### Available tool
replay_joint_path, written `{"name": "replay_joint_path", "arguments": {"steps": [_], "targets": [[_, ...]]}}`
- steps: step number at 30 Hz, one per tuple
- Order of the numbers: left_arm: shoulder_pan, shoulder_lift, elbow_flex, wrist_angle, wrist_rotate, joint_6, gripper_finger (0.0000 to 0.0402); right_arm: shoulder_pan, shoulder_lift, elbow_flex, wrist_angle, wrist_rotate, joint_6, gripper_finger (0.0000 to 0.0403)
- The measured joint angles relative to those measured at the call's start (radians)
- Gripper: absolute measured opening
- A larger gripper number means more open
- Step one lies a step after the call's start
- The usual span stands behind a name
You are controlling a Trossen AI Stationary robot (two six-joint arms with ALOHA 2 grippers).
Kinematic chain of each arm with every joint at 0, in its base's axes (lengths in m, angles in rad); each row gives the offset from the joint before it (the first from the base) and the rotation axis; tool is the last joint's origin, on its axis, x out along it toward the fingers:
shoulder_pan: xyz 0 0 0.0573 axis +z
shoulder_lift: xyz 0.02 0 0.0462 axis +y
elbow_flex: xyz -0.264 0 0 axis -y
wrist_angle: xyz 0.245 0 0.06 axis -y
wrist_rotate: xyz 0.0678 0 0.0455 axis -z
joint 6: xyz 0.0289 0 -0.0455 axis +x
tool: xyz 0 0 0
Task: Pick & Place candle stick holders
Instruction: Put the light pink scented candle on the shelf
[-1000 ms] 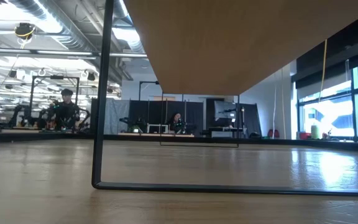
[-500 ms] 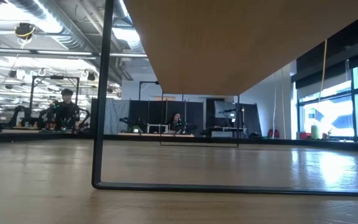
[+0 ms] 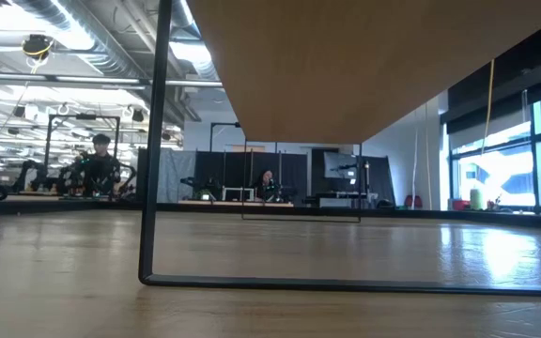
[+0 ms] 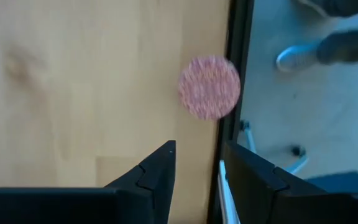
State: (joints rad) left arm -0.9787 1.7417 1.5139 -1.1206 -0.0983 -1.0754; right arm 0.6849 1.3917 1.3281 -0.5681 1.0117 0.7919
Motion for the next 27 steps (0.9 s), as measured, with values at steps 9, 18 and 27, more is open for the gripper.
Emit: {"name": "replay_joint_path", "arguments": {"steps": [9, 18, 27], "targets": [[0.012, 0.12, 0.0, 0.129, 0.075, -0.207, 0.0197, -0.002, 0.034, 0.0, 0.011, -0.102, -0.013, 0.0186], [0.061, 0.184, 0.014, 0.249, 0.06, -0.354, 0.0285, 0.046, 0.026, 0.0, 0.005, -0.185, -0.032, 0.0186], [0.078, 0.189, 0.014, 0.092, 0.123, -0.49, 0.0332, 0.061, 0.018, 0.0, -0.002, -0.18, -0.071, 0.0186]]}}
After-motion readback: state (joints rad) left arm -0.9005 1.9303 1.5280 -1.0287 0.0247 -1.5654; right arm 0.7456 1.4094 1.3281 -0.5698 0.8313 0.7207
